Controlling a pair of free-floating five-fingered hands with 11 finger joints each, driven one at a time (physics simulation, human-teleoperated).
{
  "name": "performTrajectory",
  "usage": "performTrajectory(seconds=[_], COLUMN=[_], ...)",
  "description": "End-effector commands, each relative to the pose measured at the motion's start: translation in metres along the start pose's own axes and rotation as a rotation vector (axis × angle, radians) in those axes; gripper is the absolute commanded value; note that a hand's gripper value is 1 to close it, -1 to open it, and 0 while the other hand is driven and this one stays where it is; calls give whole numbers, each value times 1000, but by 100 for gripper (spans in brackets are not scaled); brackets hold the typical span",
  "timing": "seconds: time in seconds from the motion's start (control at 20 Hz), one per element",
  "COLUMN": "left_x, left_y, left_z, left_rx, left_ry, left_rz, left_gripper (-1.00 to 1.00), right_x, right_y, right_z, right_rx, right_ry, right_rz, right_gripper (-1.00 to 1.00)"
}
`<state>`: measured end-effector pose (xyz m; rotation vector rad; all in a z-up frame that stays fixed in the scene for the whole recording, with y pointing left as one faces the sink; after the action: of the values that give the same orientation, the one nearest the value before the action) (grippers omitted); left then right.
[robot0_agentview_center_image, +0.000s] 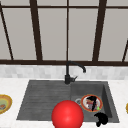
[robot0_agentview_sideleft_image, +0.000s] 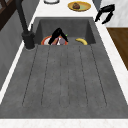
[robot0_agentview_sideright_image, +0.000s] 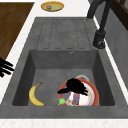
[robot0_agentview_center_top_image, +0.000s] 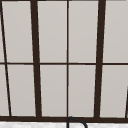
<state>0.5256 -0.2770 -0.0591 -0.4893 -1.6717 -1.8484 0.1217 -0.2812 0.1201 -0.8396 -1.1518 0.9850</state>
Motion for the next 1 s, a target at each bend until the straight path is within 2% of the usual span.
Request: performTrajectory(seconds=[0.0,0.05,0.1,0.15,0.2,0.25,0.3,0.35,0.4,0.45,0.5,0.55,0.6,0.75,0.85,0.95], left_x=[-15,-14,-15,-14,-15,-14,-12,-11,-10,-9,-9,3,8,21,35,39], left_y=[-21,-23,-23,-24,-29,-34,-32,-27,-18,-5,0,13,18,30,33,34], left_z=[-3,3,7,10,15,23,26,25,32,41,46,50,54,70,78,82], left_rx=[-55,-40,-74,-75,-63,-22,14,25,50,40,42,51,41,38,23,21], left_ry=[-109,-110,-118,-122,-113,-109,-90,-83,-91,-98,-107,-124,-119,-117,-108,-101], left_rz=[17,21,12,40,34,-19,-50,-71,-124,-145,-142,-151,-155,-169,-173,-173], left_gripper=[-100,100,100,100,100,100,100,100,100,100,100,100,100,100,100,100], right_x=[0,0,0,0,0,0,0,0,0,0,0,0,0,0,0,0], right_y=[0,0,0,0,0,0,0,0,0,0,0,0,0,0,0,0], right_z=[0,0,0,0,0,0,0,0,0,0,0,0,0,0,0,0], right_rx=[0,0,0,0,0,0,0,0,0,0,0,0,0,0,0,0], right_ry=[0,0,0,0,0,0,0,0,0,0,0,0,0,0,0,0], right_rz=[0,0,0,0,0,0,0,0,0,0,0,0,0,0,0,0], right_gripper=[0,0,0,0,0,0,0,0,0,0,0,0,0,0,0,0])
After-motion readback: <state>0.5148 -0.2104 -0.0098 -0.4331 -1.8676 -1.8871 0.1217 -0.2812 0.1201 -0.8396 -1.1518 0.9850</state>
